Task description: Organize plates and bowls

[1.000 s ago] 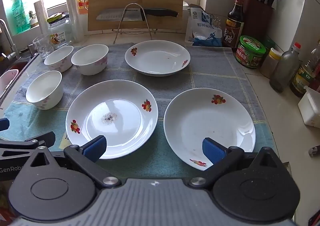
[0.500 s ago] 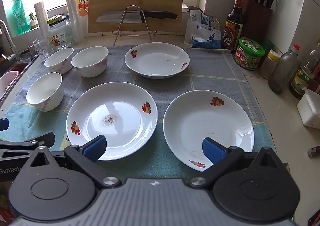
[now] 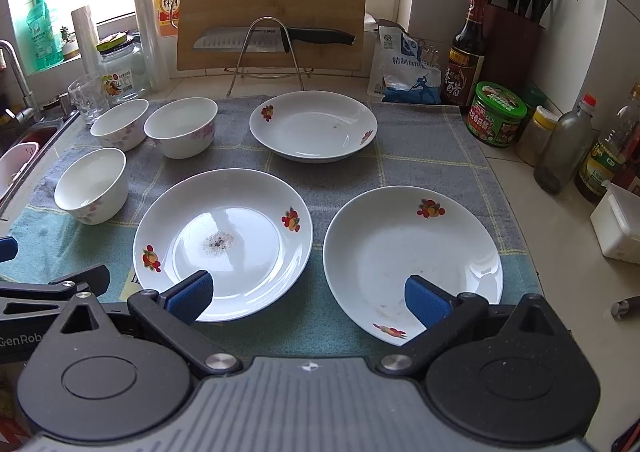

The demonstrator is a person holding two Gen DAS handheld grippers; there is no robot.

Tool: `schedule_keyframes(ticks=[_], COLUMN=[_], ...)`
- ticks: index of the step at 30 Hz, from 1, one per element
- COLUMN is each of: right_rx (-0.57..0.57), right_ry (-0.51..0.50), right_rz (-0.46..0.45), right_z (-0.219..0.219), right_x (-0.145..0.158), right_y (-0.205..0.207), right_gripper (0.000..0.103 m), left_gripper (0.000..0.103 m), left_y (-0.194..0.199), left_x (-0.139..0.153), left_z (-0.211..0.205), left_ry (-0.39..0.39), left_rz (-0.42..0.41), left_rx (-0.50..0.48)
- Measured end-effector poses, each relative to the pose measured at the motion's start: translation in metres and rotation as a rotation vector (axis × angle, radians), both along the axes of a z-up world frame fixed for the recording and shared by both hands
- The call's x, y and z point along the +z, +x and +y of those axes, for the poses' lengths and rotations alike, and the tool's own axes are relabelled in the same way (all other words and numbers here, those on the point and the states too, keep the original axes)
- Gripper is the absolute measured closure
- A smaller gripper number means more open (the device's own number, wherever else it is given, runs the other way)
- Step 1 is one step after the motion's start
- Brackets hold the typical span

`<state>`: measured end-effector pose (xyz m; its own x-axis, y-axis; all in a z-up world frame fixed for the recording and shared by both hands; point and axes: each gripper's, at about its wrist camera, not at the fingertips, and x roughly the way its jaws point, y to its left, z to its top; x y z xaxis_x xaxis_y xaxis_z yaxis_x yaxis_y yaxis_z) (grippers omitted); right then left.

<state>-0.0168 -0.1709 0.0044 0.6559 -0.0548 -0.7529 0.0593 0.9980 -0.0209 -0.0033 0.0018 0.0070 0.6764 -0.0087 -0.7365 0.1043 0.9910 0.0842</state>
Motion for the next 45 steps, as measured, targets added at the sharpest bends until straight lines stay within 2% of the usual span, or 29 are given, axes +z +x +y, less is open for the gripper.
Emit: schedule_keyframes(ticks=[45], right_rx=[-0.007], right_ry=[-0.024], right_rz=[-0.014], right_z=[0.0028], right_x=[0.0049], right_y=[-0.0012], right_gripper=[0.000], left_gripper=[0.001], left_y=[0.0014], left_x=[0.0019], left_z=[0.0022], left_ry=[0.002], left_rz=[0.000], left_rx=[-0.003])
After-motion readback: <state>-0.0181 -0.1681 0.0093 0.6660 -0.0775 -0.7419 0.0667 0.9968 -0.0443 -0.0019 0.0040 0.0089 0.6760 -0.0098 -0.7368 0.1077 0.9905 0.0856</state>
